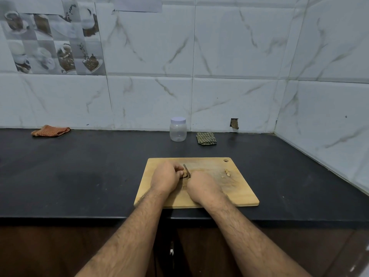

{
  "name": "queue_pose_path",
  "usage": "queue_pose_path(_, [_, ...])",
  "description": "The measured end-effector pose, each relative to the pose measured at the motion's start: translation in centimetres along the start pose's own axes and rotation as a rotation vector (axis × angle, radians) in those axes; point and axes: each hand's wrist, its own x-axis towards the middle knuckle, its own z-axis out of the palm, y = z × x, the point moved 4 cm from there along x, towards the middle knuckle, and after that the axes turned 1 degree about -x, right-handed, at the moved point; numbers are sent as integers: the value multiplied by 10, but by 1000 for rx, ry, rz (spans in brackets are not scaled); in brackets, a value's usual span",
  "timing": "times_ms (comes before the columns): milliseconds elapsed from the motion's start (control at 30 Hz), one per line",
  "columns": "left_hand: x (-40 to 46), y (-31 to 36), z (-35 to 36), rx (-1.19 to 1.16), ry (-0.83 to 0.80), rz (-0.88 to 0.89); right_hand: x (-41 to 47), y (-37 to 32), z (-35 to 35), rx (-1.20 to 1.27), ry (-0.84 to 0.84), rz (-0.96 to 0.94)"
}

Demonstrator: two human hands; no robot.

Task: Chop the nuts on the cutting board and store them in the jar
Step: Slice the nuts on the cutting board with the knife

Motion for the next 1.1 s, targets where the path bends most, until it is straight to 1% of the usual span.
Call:
queue_pose_path(133, [-2, 1, 0, 9, 6, 6, 7, -4, -1, 35, -42, 21])
queue_pose_path(300, [-6, 2, -1, 32, 71, -25, 6, -3, -1, 46, -73, 33])
queue_pose_path(467, [-9, 4, -2, 37, 84, -31, -9, 4, 1, 6, -108, 60])
queue_pose_path(567, [-11, 8, -2, 47, 104, -29, -19, 7, 3, -77, -138, 64])
queue_pose_path(700, [-16, 10, -5, 61, 149, -27, -26, 8, 0, -64, -81, 34])
queue_pose_path(833, [-11, -4, -21, 57, 215, -92, -22, 15, -9, 50, 6, 52])
queue_pose_path(900, [-8, -11, -26, 63, 201, -120, -17, 24, -16, 55, 37, 66])
queue_pose_path(1000, [-5, -12, -27, 103, 171, -107, -10, 35, -22, 13, 7, 80])
queue_pose_path(1100, [-7, -4, -26, 234, 236, -34, -7, 39, -20, -31, -55, 70])
